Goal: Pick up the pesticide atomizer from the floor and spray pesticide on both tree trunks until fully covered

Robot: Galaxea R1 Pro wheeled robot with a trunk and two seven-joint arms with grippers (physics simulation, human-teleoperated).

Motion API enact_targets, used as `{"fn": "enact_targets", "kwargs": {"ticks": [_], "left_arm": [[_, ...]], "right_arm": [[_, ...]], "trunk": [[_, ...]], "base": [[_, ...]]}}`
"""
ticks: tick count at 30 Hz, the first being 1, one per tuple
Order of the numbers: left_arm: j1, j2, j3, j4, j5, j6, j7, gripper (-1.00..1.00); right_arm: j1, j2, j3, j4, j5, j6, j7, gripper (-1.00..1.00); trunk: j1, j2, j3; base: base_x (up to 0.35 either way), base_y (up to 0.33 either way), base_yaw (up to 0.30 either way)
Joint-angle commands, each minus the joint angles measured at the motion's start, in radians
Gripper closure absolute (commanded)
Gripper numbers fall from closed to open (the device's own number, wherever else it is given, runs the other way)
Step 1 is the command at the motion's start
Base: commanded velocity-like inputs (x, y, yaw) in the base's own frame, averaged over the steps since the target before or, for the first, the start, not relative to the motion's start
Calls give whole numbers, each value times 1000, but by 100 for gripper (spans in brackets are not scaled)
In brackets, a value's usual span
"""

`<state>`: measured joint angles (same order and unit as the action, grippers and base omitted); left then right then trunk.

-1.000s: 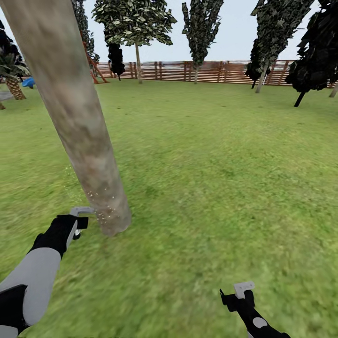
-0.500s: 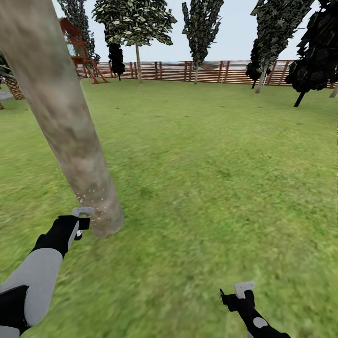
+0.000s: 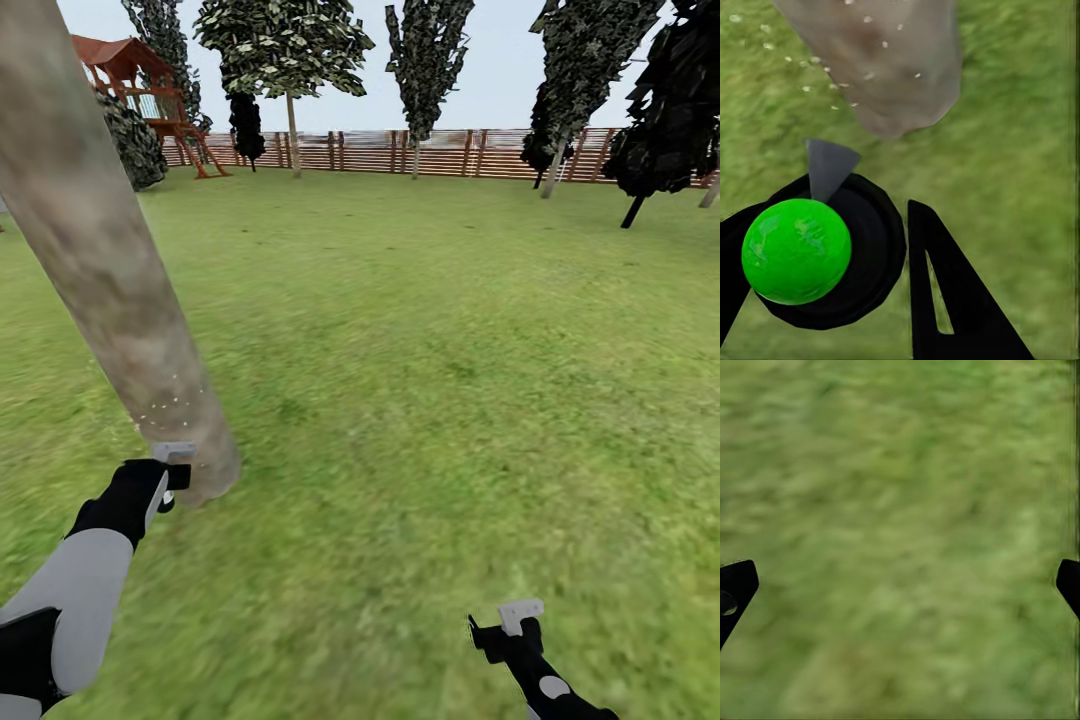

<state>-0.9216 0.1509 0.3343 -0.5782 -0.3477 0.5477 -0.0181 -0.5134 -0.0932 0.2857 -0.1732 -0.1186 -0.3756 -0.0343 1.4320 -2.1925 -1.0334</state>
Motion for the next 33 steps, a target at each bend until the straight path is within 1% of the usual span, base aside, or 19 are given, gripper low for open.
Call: {"fn": "enact_targets", "kwargs": {"ticks": [1, 5, 11, 16, 22, 25, 33], "left_arm": [[0, 0, 3, -2, -4, 5, -1, 100], [1, 1, 5, -1, -4, 5, 2, 100], [2, 4, 5, 5, -9, 3, 5, 100], [5, 16, 7, 10, -11, 3, 7, 100], [7, 8, -1, 17, -12, 3, 13, 100], [9, 6, -1, 16, -13, 3, 26, 100], [9, 6, 0, 17, -12, 3, 29, 100]], "right_arm": [[0, 0, 9, 0, -10, -3, -2, -100], [0, 1, 9, 0, -10, -3, -2, -100], [0, 1, 9, 0, -10, -3, -1, -100], [0, 1, 10, 1, -10, -2, -1, -100], [0, 1, 9, 1, -10, -2, -1, -100], [0, 1, 9, 1, -10, -2, -1, -100], [0, 1, 9, 1, -10, -3, -1, -100]], "trunk": [[0, 0, -1], [0, 0, -1], [0, 0, -1], [0, 0, -1], [0, 0, -1], [0, 0, -1], [0, 0, -1]], "base": [[0, -274, 0], [66, -274, 74], [115, -273, 262], [127, -273, 275], [123, -273, 258], [120, -273, 54], [141, -273, 2]]}}
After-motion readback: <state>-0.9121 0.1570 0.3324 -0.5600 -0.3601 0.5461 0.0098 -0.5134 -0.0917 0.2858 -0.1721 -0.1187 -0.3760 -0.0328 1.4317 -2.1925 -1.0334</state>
